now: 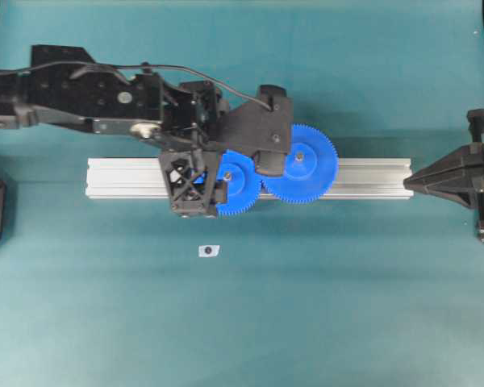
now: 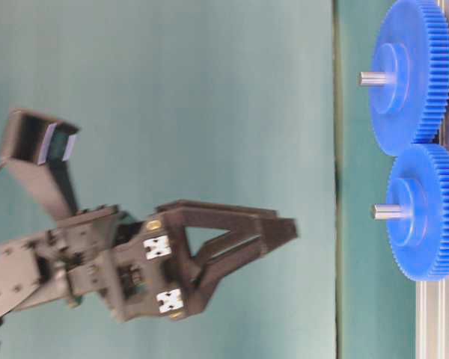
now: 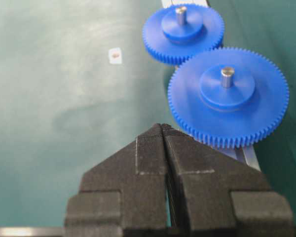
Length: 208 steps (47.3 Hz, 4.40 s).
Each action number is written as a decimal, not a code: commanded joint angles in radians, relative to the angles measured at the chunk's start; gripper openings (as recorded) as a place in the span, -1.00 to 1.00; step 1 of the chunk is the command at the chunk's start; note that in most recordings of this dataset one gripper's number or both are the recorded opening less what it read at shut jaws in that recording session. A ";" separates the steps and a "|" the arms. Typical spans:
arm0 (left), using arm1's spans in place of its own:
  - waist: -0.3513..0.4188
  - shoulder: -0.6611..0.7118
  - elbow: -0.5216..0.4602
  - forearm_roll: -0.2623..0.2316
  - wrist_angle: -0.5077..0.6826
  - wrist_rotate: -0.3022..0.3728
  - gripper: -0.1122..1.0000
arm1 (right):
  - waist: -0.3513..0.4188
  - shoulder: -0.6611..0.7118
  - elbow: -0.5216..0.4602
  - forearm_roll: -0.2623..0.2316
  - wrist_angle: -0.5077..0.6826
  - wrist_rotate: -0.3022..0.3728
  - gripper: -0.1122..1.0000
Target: Find the location of the shaft and insert the small gear.
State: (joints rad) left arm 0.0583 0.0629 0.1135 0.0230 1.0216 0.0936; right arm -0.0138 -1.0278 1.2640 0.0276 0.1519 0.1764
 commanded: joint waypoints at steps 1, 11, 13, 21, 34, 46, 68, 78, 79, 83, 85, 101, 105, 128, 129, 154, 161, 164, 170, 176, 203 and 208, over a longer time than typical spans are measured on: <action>-0.006 -0.046 -0.005 0.003 -0.006 0.000 0.71 | -0.002 0.006 -0.015 0.000 -0.008 0.008 -0.80; -0.006 -0.063 -0.005 0.003 -0.008 0.002 0.71 | -0.002 0.006 -0.017 0.000 -0.008 0.009 -0.80; -0.006 -0.064 -0.005 0.005 -0.008 0.002 0.71 | -0.002 0.006 -0.017 0.000 -0.008 0.009 -0.80; -0.006 -0.064 -0.006 0.005 -0.008 0.002 0.71 | -0.002 0.006 -0.015 0.000 -0.008 0.009 -0.80; -0.006 -0.064 -0.008 0.003 -0.009 0.002 0.71 | -0.002 0.006 -0.014 0.000 -0.006 0.009 -0.80; -0.006 -0.074 -0.011 0.005 -0.008 0.002 0.71 | -0.002 0.006 -0.012 0.000 -0.008 0.009 -0.80; -0.009 -0.075 -0.008 0.005 -0.008 0.000 0.71 | -0.002 0.006 -0.012 0.000 -0.009 0.008 -0.80; -0.009 -0.072 -0.006 0.003 -0.008 0.000 0.71 | -0.002 0.006 -0.012 0.000 -0.011 0.008 -0.80; -0.009 -0.072 -0.006 0.003 -0.009 -0.002 0.71 | -0.002 0.006 -0.012 0.000 -0.011 0.009 -0.80; -0.009 -0.071 -0.006 0.003 -0.008 0.000 0.71 | -0.002 0.006 -0.011 0.000 -0.009 0.008 -0.80; -0.009 -0.071 -0.006 0.003 -0.008 0.000 0.71 | -0.002 0.006 -0.011 0.000 -0.009 0.008 -0.80; -0.009 -0.067 -0.005 0.003 -0.008 0.000 0.71 | -0.002 0.006 -0.011 0.000 -0.011 0.009 -0.80; -0.009 -0.067 -0.005 0.003 -0.008 0.000 0.71 | -0.002 0.006 -0.011 0.000 -0.011 0.008 -0.80; -0.009 -0.066 -0.003 0.003 -0.008 0.002 0.71 | -0.002 0.006 -0.005 0.000 -0.009 0.008 -0.80; -0.009 -0.066 -0.005 0.003 -0.009 0.002 0.71 | -0.002 0.006 -0.005 0.000 -0.011 0.008 -0.80; -0.009 -0.058 -0.005 0.005 -0.008 0.002 0.71 | -0.002 0.006 0.008 0.000 -0.011 0.008 -0.80; -0.009 -0.051 -0.008 0.003 -0.008 0.002 0.71 | -0.002 0.003 0.011 0.000 -0.002 0.008 -0.80; -0.009 -0.048 -0.009 0.003 -0.008 0.002 0.71 | -0.002 -0.002 0.011 0.000 0.000 0.008 -0.80; -0.009 -0.044 -0.012 0.003 -0.008 0.002 0.71 | -0.002 -0.014 0.015 0.000 0.002 0.008 -0.80; -0.009 -0.044 -0.014 0.003 -0.008 0.002 0.71 | -0.002 -0.031 0.023 0.000 0.003 0.008 -0.80; -0.009 -0.057 -0.015 0.003 -0.008 0.002 0.71 | -0.002 -0.041 0.026 0.000 0.017 0.009 -0.80; -0.009 -0.060 -0.014 0.003 -0.008 0.000 0.71 | -0.002 -0.041 0.026 0.000 0.017 0.009 -0.80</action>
State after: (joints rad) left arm 0.0522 0.0353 0.1212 0.0230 1.0186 0.0936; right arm -0.0138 -1.0753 1.3008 0.0276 0.1733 0.1764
